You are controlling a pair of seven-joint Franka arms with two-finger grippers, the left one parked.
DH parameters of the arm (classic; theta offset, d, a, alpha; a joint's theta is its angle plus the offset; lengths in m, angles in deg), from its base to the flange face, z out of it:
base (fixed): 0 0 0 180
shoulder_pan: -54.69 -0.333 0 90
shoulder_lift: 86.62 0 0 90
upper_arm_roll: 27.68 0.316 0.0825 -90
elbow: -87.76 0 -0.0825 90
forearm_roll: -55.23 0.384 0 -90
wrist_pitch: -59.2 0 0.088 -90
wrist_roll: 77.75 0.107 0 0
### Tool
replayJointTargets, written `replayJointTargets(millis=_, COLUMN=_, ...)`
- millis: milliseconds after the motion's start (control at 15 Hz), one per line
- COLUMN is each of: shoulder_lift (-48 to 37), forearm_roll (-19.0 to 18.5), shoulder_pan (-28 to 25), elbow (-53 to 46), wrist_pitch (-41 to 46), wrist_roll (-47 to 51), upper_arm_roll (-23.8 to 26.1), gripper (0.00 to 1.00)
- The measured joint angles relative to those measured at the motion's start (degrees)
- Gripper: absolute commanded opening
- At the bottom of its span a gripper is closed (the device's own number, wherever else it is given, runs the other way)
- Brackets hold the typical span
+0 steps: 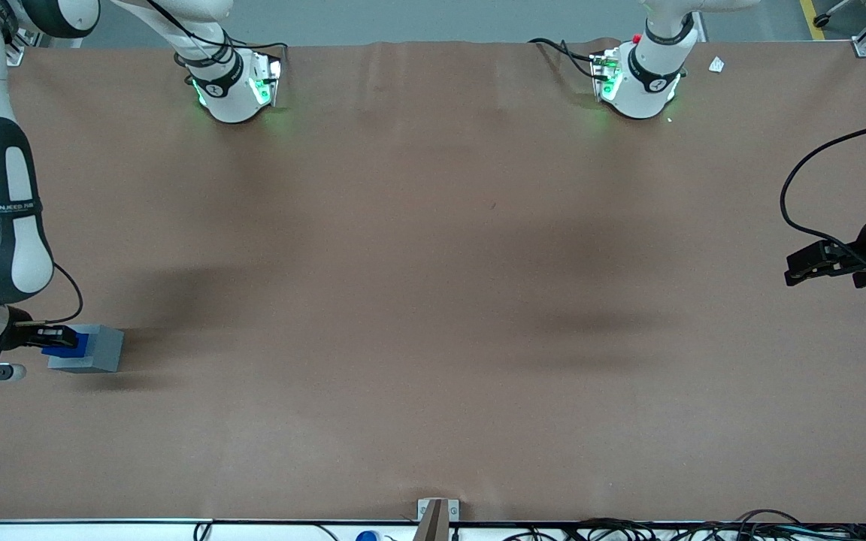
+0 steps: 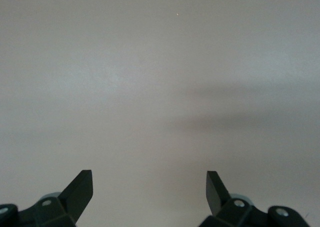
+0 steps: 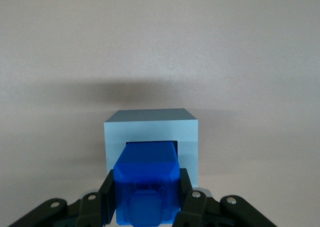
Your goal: Insert blue part into gray base with right arm
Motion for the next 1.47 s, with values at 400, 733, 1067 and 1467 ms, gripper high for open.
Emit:
replayJointTargets(millis=400, shoulder_lift=0.14, forearm_roll=0.0, shoulder_pan=0.15, elbow=-0.17, wrist_pitch=-0.01, wrist_roll=-0.33, upper_arm_roll=-0.08, gripper=1.0)
replayJointTargets(millis=733, shoulder_lift=-0.89, forearm_roll=0.0, shoulder_pan=-0.03, elbow=-1.92, wrist_pitch=2.01, wrist_roll=-0.47, upper_arm_roll=0.07, gripper=1.0)
replayJointTargets(millis=1067, shoulder_lift=-7.79, forearm_roll=0.07, shoulder_pan=-0.27, elbow=-3.41, wrist_pitch=11.72, wrist_roll=-0.46, upper_arm_roll=0.94, gripper=1.0)
replayJointTargets(millis=1467, shoulder_lift=-19.03, forearm_roll=0.56, shoulder_pan=-0.55, elbow=-4.03, wrist_pitch=26.73, wrist_roll=-0.35, upper_arm_roll=4.59, gripper=1.0)
